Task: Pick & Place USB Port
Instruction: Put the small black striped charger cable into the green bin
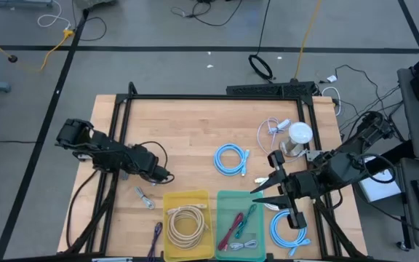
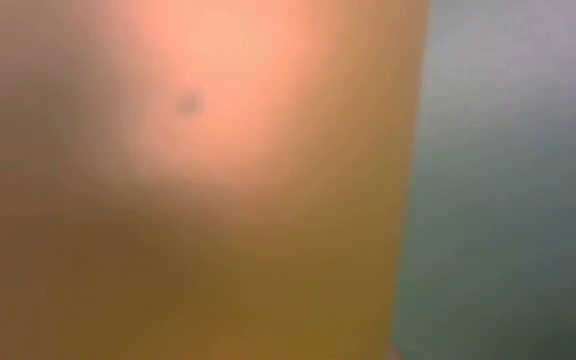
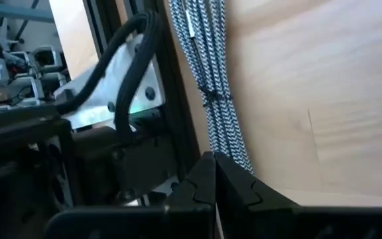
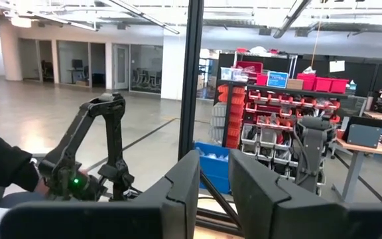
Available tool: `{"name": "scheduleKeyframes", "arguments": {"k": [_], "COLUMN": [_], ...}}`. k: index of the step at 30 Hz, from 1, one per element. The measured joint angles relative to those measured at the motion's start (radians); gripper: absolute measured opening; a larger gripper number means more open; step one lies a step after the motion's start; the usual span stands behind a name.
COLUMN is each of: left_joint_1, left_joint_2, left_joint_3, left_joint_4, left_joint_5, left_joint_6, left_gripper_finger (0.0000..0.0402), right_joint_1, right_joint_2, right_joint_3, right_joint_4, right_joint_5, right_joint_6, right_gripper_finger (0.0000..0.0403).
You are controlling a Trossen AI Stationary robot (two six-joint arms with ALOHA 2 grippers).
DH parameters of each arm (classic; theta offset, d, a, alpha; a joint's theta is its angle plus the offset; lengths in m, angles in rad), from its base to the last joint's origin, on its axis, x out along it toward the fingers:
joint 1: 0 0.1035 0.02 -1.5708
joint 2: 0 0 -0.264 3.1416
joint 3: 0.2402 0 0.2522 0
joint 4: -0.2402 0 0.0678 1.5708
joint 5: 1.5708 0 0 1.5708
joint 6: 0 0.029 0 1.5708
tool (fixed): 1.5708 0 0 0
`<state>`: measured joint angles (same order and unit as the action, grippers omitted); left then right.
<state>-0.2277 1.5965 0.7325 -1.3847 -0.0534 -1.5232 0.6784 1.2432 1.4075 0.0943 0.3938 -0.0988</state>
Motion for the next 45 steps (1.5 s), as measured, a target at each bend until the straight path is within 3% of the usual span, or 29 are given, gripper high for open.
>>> {"name": "scheduleKeyframes", "arguments": {"k": [10, 21, 32, 40, 45], "left_joint_1": [-0.004, -0.017, -0.031, -0.125, -0.218], "left_joint_2": [0.001, 0.001, 0.001, 0.001, 0.0], "left_joint_3": [-0.001, -0.001, -0.001, 0.004, -0.015], "left_joint_4": [0.027, 0.035, 0.051, 0.11, 0.188], "left_joint_5": [0.027, 0.051, 0.088, 0.14, 0.194], "left_joint_6": [-0.012, -0.044, -0.074, -0.221, -0.391], "left_gripper_finger": [0.0, 0.0, 0.0, 0.0, 0.0], "right_joint_1": [0.034, 0.109, 0.151, 0.162, 0.162], "right_joint_2": [-0.025, -0.058, -0.061, -0.065, -0.065], "right_joint_3": [0.0, 0.0, 0.0, 0.0, 0.0], "right_joint_4": [-0.001, 0.0, -0.001, -0.001, 0.002], "right_joint_5": [0.034, 0.156, 0.188, 0.19, 0.19], "right_joint_6": [-0.03, -0.122, -0.129, -0.138, -0.149], "right_gripper_finger": [0.0073, 0.0073, 0.0073, 0.0073, 0.0073]}}
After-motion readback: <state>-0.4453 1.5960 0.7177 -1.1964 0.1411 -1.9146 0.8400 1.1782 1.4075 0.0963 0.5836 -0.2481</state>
